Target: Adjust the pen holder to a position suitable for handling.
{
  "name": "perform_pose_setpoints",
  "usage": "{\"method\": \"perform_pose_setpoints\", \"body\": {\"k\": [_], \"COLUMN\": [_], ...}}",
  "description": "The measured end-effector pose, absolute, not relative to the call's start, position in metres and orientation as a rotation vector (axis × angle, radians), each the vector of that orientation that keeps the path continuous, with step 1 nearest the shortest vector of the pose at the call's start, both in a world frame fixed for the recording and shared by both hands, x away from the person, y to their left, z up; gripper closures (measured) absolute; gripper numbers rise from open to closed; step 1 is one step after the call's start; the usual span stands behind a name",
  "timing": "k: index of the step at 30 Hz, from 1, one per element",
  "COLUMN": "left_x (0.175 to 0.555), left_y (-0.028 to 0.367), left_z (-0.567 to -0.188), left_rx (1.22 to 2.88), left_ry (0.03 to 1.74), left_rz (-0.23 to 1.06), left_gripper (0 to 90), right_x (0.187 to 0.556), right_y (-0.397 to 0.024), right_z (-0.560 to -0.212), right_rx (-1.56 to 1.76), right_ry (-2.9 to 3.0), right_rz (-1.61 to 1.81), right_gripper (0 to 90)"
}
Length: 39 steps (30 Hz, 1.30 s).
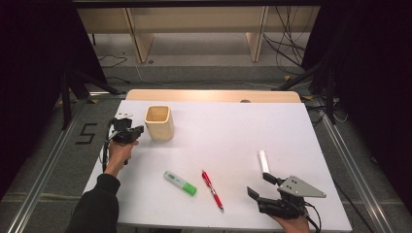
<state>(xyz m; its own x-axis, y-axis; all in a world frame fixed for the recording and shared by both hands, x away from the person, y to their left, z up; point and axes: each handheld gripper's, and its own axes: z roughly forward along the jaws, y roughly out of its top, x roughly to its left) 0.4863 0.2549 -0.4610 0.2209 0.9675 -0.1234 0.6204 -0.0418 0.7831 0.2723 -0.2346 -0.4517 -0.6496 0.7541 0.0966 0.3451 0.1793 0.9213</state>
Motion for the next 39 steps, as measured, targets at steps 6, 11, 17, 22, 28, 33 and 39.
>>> {"method": "perform_pose_setpoints", "body": {"k": [6, 11, 17, 22, 28, 33, 39], "left_x": [0.498, 0.504, 0.508, 0.511, 0.512, 0.512, 0.512], "left_y": [0.26, 0.258, 0.251, 0.251, 0.251, 0.252, 0.251], "left_z": [-0.467, -0.47, -0.474, -0.477, -0.477, -0.476, -0.475], "left_rx": [1.744, 1.786, 1.801, 1.81, 1.811, 1.813, 1.821], "left_ry": [1.503, 1.499, 1.484, 1.474, 1.472, 1.469, 1.47], "left_rz": [0.553, 0.559, 0.527, 0.503, 0.485, 0.472, 0.482], "left_gripper": [89.0, 89.0, 89.1, 89.1, 89.1, 89.2, 89.2], "right_x": [0.272, 0.273, 0.273, 0.272, 0.272, 0.272, 0.273], "right_y": [-0.234, -0.234, -0.233, -0.233, -0.233, -0.233, -0.232], "right_z": [-0.452, -0.453, -0.453, -0.453, -0.453, -0.453, -0.454], "right_rx": [1.036, 1.042, 1.04, 1.037, 1.035, 1.035, 1.035], "right_ry": [2.087, 2.09, 2.095, 2.094, 2.095, 2.097, 2.097], "right_rz": [1.465, 1.463, 1.462, 1.46, 1.459, 1.459, 1.454], "right_gripper": [26.4, 26.3, 26.4, 26.4, 26.5, 26.5, 26.5]}}
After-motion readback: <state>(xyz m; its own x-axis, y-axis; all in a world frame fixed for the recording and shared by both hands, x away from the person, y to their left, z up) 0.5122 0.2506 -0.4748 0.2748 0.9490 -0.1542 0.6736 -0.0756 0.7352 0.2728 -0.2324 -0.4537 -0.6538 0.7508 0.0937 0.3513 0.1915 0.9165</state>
